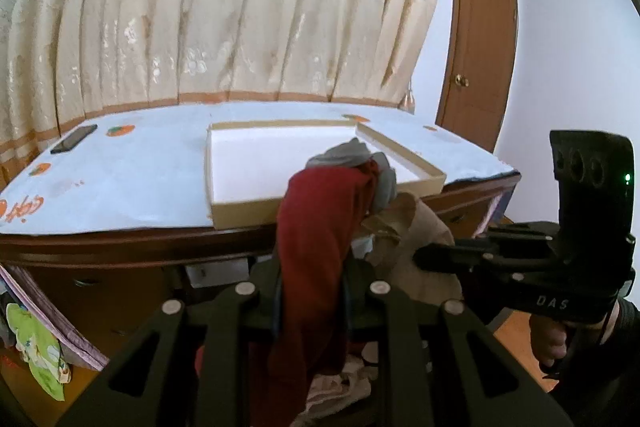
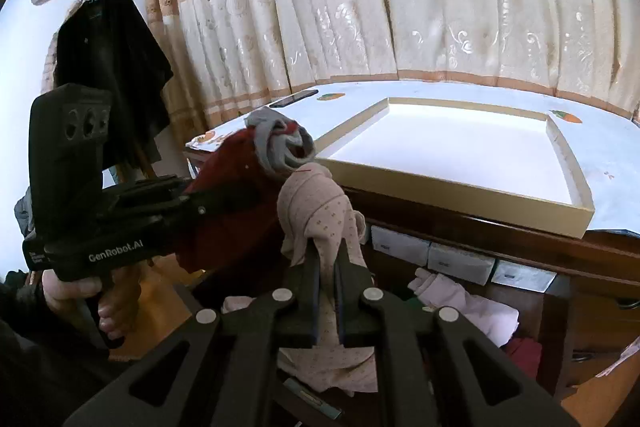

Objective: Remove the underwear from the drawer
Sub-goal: 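Lift the pink dotted underwear and red sock out of the drawer with both grippers, then carry the held clothes up over the beige box lid with both grippers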

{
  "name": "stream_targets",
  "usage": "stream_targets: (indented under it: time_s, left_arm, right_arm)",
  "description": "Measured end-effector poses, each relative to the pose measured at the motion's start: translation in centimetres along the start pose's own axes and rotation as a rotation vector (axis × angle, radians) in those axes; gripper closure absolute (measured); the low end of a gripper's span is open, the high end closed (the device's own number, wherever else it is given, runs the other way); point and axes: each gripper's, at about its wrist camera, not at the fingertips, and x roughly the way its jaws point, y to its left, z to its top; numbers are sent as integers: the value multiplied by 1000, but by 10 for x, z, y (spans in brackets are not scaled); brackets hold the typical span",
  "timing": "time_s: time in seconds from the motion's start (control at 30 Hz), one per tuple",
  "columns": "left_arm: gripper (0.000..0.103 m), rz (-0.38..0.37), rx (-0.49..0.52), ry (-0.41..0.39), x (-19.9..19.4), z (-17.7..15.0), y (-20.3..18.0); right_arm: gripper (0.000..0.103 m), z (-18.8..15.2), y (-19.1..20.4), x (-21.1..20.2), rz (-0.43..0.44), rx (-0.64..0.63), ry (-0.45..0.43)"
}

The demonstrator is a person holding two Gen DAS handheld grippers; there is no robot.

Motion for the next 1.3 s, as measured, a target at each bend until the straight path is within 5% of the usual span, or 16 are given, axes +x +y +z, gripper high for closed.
stream_targets:
  time_s: [1.3]
  left_arm:
    - [84,8,30,-101,40,102,-17]
  right_arm:
    - [96,79,-40,-44,-80,12,-168]
